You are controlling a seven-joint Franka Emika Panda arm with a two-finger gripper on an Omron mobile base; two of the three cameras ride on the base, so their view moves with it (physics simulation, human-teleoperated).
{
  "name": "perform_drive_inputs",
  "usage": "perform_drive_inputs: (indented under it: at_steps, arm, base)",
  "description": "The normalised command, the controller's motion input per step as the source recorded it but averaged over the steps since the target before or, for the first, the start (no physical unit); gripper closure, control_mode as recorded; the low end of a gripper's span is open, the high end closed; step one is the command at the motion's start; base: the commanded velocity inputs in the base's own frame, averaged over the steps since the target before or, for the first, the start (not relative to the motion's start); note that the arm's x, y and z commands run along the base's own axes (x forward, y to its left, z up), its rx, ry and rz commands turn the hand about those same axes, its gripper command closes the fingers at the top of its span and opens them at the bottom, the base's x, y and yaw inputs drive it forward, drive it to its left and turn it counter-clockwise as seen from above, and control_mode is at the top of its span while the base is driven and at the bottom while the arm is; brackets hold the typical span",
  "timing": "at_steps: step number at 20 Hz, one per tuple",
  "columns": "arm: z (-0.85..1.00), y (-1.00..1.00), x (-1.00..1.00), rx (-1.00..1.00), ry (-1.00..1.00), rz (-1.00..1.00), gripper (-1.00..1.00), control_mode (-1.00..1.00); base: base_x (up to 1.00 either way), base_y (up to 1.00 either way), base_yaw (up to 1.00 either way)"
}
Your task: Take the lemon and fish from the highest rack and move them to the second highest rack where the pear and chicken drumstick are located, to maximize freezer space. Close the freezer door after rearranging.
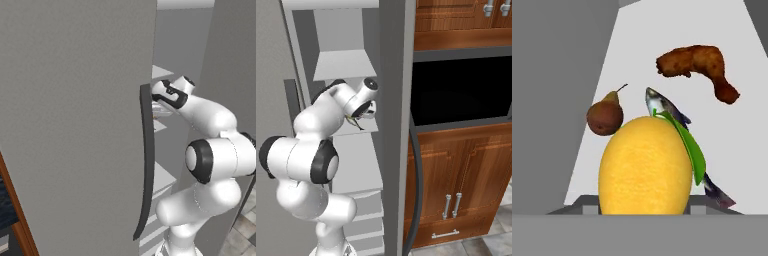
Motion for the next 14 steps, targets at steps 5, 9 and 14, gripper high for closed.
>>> perform_drive_inputs:
  at_steps: [5, 9, 14]
  arm:
    - [-0.22, 0.18, 0.47, 0.0, 0.0, 0.0, 1.0, -1.0]
    - [-0.21, 0.19, 0.46, 0.0, 0.0, 0.0, 1.0, -1.0]
    - [-0.25, 0.24, 0.38, 0.0, 0.0, 0.0, 1.0, -1.0]
  base:
    - [0.0, 0.0, 0.0]
    - [0.0, 0.0, 0.0]
    - [0.0, 0.0, 0.0]
